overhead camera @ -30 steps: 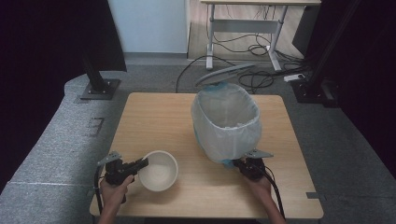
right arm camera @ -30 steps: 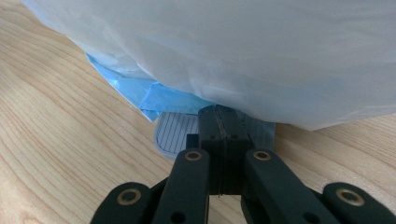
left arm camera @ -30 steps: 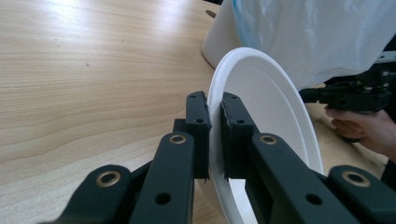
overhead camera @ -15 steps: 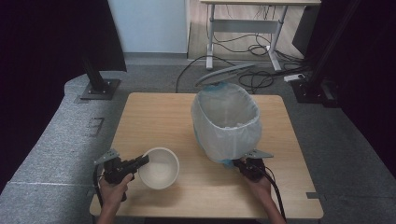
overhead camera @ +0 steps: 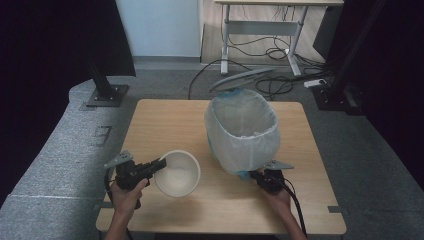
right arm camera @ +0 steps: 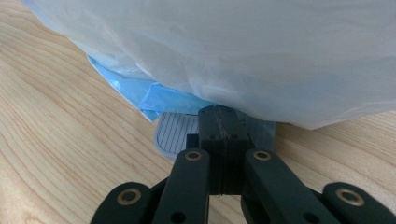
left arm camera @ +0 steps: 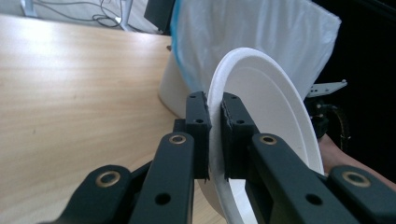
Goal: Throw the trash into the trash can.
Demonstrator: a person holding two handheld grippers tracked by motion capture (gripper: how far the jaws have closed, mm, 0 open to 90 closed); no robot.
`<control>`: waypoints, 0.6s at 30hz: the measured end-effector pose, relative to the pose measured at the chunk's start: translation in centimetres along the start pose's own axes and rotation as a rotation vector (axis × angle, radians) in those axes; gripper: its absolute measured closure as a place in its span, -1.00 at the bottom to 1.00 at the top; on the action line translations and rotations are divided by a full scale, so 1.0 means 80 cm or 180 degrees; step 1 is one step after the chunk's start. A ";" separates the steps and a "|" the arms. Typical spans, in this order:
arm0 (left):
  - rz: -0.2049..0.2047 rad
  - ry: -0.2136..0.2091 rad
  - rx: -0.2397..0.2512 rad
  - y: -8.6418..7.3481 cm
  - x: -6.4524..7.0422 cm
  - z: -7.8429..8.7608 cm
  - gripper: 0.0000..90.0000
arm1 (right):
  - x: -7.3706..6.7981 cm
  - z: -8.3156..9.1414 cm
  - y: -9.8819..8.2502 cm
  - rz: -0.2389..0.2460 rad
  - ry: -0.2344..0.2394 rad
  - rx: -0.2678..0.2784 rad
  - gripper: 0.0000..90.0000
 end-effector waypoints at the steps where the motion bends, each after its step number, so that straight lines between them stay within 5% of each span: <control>1: -0.0020 -0.0009 0.0000 0.004 0.003 -0.001 0.85 | 0.000 0.000 0.000 0.0008 -0.0001 0.0003 0.98; 18: -0.0185 -0.0078 0.0044 0.060 0.032 -0.007 0.85 | -0.001 0.000 0.000 0.0014 -0.0011 0.0008 0.98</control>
Point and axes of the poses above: each handheld gripper's, and its own axes: z roughly backward along the jaws, y roughly out of its top, x roughly to its right, the point moved 4 cm from there along -z, roughly forward along the jaws, and after that the axes turned 1 degree about -y, right-handed, at the moved point
